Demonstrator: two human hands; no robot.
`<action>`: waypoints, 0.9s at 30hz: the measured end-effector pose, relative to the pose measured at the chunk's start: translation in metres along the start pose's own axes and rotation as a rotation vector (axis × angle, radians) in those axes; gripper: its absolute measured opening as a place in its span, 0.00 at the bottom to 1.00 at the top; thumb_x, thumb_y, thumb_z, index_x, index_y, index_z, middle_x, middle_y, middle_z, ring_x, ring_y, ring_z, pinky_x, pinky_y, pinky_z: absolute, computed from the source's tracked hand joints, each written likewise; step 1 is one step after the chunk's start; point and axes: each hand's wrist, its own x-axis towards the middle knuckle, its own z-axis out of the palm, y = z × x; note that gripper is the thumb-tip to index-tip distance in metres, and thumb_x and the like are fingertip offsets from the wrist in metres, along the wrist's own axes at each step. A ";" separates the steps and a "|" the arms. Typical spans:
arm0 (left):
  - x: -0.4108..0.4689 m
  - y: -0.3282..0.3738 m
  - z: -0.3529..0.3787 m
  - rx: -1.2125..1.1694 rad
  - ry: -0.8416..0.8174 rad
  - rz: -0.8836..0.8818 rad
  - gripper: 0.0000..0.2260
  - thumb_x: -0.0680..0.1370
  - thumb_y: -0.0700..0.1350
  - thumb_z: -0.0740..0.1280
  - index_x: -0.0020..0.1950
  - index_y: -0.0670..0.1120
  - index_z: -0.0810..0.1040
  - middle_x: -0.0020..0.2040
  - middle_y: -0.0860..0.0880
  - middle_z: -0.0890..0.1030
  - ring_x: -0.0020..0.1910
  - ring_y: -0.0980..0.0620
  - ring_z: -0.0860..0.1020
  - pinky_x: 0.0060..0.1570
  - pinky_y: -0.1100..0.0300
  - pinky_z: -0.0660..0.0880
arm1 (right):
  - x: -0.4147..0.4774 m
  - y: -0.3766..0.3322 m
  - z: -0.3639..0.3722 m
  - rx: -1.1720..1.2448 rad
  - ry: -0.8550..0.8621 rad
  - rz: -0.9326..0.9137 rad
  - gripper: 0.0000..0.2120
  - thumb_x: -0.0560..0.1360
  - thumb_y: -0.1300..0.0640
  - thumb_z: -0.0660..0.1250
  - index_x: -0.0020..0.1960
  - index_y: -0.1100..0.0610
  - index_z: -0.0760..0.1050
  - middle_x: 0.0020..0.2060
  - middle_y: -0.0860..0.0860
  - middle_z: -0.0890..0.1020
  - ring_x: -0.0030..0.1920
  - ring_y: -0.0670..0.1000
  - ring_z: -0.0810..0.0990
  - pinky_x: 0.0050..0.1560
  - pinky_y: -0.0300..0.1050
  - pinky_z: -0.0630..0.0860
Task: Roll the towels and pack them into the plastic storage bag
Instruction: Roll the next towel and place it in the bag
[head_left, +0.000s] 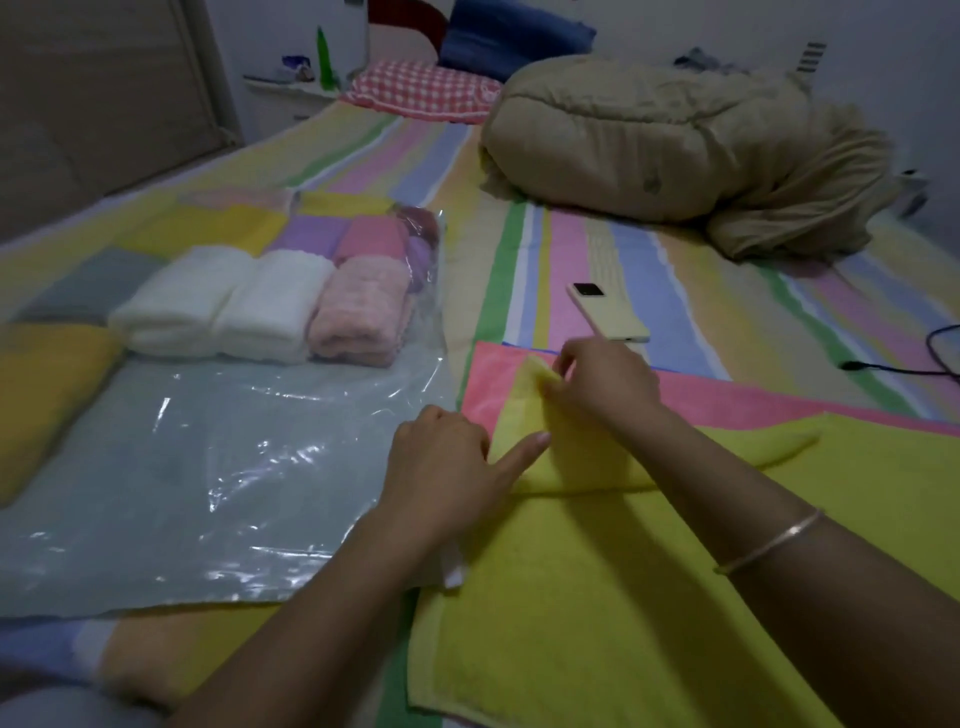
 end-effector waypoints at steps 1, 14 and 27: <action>0.003 -0.002 0.001 -0.054 0.005 -0.051 0.30 0.73 0.71 0.55 0.26 0.46 0.63 0.27 0.48 0.68 0.40 0.44 0.73 0.39 0.54 0.68 | 0.011 -0.007 -0.001 0.015 0.094 -0.004 0.09 0.74 0.46 0.67 0.51 0.50 0.77 0.49 0.51 0.81 0.52 0.56 0.79 0.43 0.44 0.69; 0.017 0.026 0.027 0.199 0.187 -0.201 0.18 0.77 0.43 0.63 0.67 0.47 0.66 0.65 0.46 0.70 0.63 0.44 0.69 0.55 0.51 0.69 | -0.001 0.023 0.042 0.455 -0.120 -0.246 0.33 0.77 0.55 0.65 0.77 0.49 0.53 0.71 0.51 0.69 0.69 0.54 0.69 0.64 0.50 0.69; -0.115 0.343 0.161 -0.182 -0.051 0.710 0.10 0.73 0.44 0.64 0.53 0.49 0.79 0.50 0.48 0.79 0.51 0.45 0.75 0.50 0.51 0.73 | -0.195 0.415 -0.034 -0.061 0.014 0.395 0.24 0.82 0.45 0.50 0.75 0.53 0.61 0.74 0.57 0.63 0.74 0.58 0.60 0.72 0.50 0.58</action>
